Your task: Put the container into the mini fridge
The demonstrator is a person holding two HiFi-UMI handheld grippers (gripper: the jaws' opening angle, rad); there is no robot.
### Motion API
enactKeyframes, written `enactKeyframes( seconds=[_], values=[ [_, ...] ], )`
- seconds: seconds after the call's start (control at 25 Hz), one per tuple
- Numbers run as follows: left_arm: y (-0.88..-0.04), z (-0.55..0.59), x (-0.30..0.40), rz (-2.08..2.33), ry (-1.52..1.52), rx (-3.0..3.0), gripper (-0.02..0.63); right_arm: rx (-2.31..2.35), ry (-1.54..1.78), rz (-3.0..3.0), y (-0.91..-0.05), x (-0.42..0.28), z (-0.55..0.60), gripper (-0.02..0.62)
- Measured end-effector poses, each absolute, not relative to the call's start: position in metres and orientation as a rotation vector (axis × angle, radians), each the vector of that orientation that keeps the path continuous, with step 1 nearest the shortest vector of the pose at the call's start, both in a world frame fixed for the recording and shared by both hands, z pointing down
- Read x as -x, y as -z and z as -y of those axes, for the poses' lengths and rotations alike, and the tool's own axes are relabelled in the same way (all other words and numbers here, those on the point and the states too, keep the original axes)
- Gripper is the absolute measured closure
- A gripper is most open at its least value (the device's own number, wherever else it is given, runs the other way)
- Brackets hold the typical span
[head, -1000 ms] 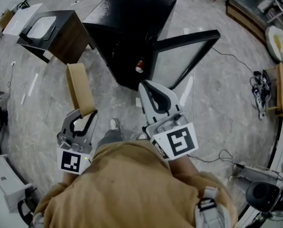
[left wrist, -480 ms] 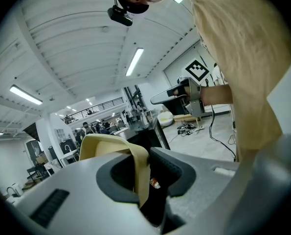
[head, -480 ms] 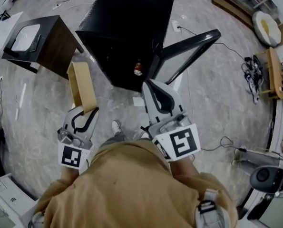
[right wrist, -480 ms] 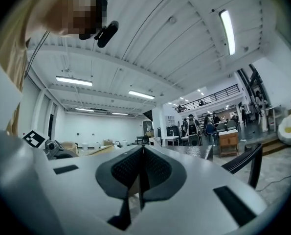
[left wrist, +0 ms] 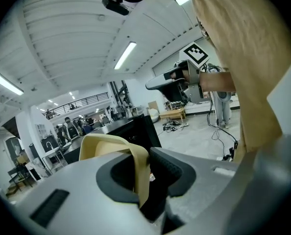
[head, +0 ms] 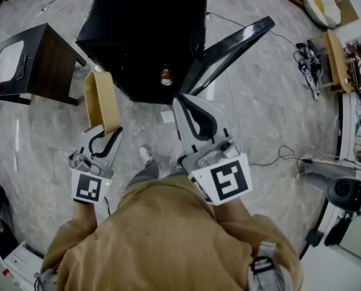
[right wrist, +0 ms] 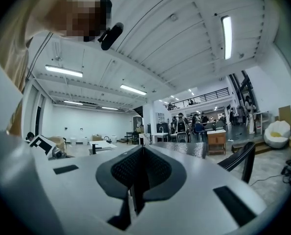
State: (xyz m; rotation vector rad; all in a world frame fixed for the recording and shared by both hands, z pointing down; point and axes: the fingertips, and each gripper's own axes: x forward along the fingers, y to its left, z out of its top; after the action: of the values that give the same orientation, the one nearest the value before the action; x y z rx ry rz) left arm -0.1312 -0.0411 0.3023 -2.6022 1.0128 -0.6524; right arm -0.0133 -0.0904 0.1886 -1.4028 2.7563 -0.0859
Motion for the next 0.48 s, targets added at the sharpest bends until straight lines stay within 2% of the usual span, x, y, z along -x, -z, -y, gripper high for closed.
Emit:
enactKeyframes(
  seconds=[0.48],
  values=[
    [-0.383,0.064,0.121,-0.837,0.863,2.676,0.535,1.502,0.101,-2.775,-0.215,0.011,0.095,0.594]
  ],
)
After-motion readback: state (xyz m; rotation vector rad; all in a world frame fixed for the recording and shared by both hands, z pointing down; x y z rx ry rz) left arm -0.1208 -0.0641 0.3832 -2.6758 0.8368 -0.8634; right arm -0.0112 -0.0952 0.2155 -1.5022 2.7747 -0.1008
